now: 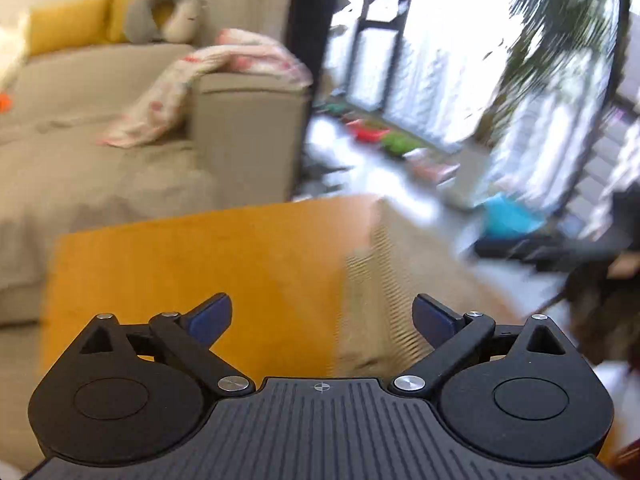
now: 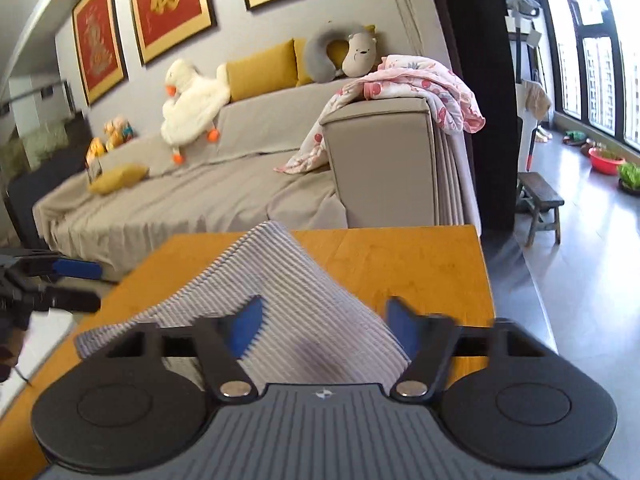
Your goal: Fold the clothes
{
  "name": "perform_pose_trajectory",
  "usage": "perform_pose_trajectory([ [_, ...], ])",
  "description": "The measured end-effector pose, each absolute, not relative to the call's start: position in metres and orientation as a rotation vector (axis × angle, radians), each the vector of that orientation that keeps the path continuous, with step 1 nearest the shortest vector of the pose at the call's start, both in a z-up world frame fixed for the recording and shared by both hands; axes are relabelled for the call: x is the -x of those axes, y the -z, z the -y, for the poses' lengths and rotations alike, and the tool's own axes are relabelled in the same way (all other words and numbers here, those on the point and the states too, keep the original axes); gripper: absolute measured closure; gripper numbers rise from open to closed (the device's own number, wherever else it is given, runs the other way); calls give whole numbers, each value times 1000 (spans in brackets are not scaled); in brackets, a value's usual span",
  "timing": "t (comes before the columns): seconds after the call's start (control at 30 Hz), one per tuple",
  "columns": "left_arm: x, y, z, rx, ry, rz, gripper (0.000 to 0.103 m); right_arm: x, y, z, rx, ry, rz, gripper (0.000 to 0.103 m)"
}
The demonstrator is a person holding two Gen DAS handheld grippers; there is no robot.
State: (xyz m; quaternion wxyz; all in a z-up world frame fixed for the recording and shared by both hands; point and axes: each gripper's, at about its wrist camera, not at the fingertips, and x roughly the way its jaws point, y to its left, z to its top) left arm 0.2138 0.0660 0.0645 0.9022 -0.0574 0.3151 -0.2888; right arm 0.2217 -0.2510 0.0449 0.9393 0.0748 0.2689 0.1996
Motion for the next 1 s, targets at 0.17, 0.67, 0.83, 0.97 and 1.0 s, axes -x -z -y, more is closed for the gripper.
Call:
perform_pose_trajectory([
  [0.17, -233, -38, -47, 135, 664, -714, 5, -230, -20, 224, -166, -439, -636, 61],
  [0.67, -249, 14, -17, 158, 724, -814, 12, -239, 23, 263, -591, -386, -753, 28],
  [0.83, -229, 16, -1, 143, 772, -805, 11, -272, -3, 231, -259, -460, -721, 29],
  [0.97, -218, 8, -15, 192, 792, -793, 8, -281, -12, 218, -112, -452, -723, 18],
  [1.0, -215, 4, -21, 214, 795, -786, 7, -278, -14, 218, -106, -443, -721, 15],
])
